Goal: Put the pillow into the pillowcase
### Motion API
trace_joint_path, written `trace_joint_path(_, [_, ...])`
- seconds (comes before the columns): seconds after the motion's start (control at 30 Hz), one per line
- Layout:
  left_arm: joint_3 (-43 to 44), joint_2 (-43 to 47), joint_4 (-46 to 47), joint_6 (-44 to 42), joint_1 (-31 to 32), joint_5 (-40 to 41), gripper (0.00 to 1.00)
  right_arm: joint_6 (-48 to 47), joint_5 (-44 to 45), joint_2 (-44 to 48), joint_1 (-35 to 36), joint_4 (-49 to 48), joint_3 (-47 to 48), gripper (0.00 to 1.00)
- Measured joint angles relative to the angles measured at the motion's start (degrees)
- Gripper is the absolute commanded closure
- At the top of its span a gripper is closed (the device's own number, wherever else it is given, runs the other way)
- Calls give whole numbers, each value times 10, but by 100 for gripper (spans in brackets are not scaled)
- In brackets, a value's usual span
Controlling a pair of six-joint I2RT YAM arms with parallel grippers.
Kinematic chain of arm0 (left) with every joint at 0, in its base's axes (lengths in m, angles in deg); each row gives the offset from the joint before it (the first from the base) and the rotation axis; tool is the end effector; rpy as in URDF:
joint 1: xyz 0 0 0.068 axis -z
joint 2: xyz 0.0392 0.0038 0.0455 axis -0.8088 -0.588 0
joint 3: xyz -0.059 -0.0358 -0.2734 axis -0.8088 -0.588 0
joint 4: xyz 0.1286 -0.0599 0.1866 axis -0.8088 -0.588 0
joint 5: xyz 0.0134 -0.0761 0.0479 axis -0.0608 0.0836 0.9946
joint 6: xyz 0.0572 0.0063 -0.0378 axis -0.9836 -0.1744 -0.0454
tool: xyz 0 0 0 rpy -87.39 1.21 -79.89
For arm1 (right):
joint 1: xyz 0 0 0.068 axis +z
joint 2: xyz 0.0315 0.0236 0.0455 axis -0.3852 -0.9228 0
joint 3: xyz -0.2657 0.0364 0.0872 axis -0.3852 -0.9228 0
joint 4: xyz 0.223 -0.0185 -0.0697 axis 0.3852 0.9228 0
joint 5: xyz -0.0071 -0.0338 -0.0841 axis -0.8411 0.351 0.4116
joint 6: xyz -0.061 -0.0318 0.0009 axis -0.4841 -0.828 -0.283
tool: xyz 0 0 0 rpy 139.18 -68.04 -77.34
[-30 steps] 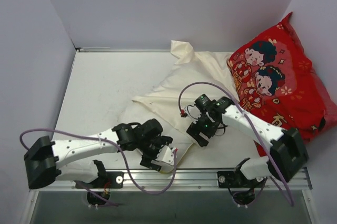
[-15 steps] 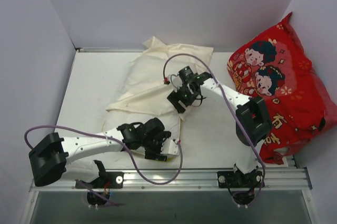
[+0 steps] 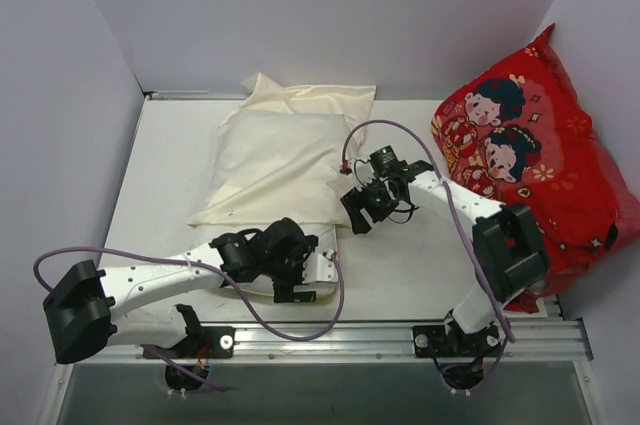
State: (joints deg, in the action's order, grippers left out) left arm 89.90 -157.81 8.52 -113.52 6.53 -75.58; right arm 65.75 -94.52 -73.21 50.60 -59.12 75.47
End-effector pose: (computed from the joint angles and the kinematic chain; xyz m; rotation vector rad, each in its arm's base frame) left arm 0.0976 -0.1953 0.2207 1.8644 1.7251 -0.4704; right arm 0.2723 0.1687 0.2256 -1.0373 2.2645 0.5967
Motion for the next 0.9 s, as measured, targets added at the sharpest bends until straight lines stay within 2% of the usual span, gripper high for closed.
trace_joint_path(0.17, [1, -4, 1, -2, -1, -1, 3, 32, -7, -83, 7, -37, 7, 32])
trace_joint_path(0.27, [1, -19, 5, -8, -1, 2, 3, 50, -4, -112, 11, -47, 23, 53])
trace_joint_path(0.3, [1, -26, 9, -10, 0, 4, 3, 56, -3, -118, 13, -54, 29, 70])
trace_joint_path(0.4, [1, -52, 32, -19, 2, 24, 22, 69, -6, -136, 20, -67, 42, 100])
trace_joint_path(0.43, [1, -62, 43, -22, 2, 32, 33, 73, -9, -139, 22, -68, 43, 100])
trace_joint_path(0.53, [1, -82, 83, -27, -6, 56, 52, 78, -22, -134, 24, -69, 35, 100])
trace_joint_path(0.57, [1, -85, 97, -30, -12, 60, 70, 78, -27, -128, 24, -70, 28, 100])
trace_joint_path(0.67, [2, -87, 140, -33, -38, 76, 100, 76, -45, -87, 24, -61, -4, 100])
trace_joint_path(0.77, [21, -101, 163, -31, -67, 88, 100, 69, -60, -29, 21, -53, -25, 100])
trace_joint_path(0.9, [67, -162, 195, -21, -96, 103, 100, 49, -82, 48, 20, -30, -37, 100])
